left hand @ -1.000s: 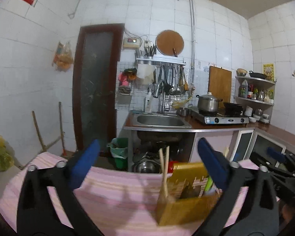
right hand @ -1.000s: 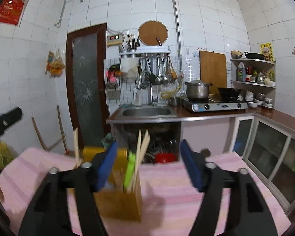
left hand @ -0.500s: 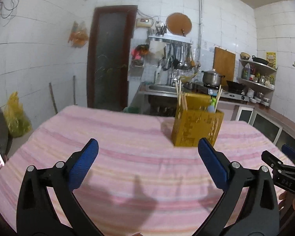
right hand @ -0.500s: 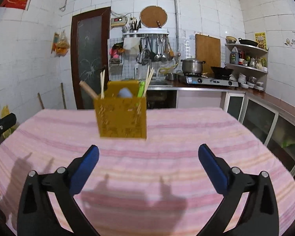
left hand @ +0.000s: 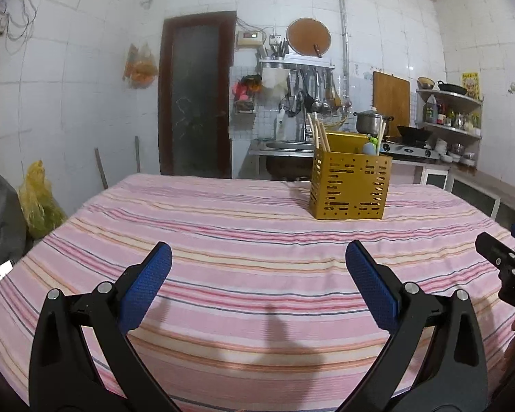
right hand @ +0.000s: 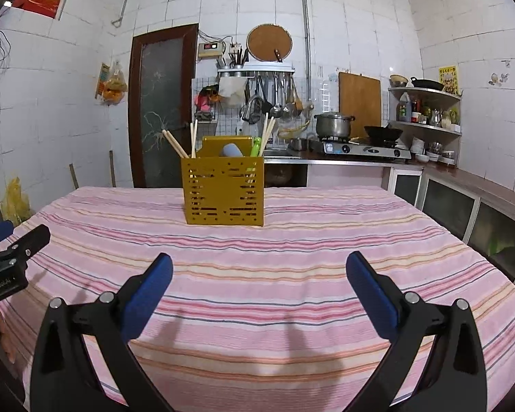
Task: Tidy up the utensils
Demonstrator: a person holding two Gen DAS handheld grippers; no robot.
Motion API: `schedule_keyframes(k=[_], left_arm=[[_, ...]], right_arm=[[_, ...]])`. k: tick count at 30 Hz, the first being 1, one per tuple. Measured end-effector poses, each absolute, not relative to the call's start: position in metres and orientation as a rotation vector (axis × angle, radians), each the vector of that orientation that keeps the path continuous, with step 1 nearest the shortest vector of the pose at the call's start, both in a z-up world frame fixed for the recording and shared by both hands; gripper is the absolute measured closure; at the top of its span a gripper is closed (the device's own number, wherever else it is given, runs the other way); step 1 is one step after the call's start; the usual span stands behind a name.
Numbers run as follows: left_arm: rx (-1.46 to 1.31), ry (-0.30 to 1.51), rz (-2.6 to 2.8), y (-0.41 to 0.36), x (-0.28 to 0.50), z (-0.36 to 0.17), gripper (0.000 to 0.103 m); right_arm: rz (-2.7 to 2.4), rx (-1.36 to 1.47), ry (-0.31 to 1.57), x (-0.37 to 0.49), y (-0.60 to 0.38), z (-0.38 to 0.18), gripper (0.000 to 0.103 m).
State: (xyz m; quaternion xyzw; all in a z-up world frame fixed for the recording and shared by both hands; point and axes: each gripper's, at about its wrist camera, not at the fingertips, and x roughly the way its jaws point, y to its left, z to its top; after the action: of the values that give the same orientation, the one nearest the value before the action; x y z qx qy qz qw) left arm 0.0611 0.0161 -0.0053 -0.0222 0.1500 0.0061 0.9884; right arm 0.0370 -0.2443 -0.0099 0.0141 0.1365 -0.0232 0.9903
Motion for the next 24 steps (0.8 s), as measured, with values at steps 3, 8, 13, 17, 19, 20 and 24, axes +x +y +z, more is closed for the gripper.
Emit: schedule_keyframes(k=[3,8,13,17,19,20,24], left_arm=[[-0.063,0.285,0.008,0.020,0.059,-0.005,0.005],[-0.058,0.252,-0.005,0.017,0.052,-0.005,0.005],[-0.063,0.253,-0.020,0.017,0.052,-0.004,0.005],[-0.075,0.252,-0.019,0.019,0.052,-0.005,0.005],[-0.068,0.249,-0.012,0.018,0.052,-0.005,0.005],[-0.061,0.249,-0.007,0.017,0.052,-0.005,0.005],[-0.039,0.248,-0.006,0.012,0.051,-0.004,0.005]], right_arm=[[-0.053,0.026,0.281,0.037,-0.244,-0.011,0.004],[-0.060,0.005,0.262,0.031,-0.238,-0.010,0.004],[-0.063,0.014,0.258,0.031,-0.239,-0.010,0.004],[-0.085,0.033,0.249,0.029,-0.244,-0.009,0.004],[-0.104,0.036,0.240,0.026,-0.245,-0.009,0.004],[-0.111,0.037,0.237,0.026,-0.245,-0.009,0.004],[-0.132,0.038,0.220,0.022,-0.246,-0.007,0.004]])
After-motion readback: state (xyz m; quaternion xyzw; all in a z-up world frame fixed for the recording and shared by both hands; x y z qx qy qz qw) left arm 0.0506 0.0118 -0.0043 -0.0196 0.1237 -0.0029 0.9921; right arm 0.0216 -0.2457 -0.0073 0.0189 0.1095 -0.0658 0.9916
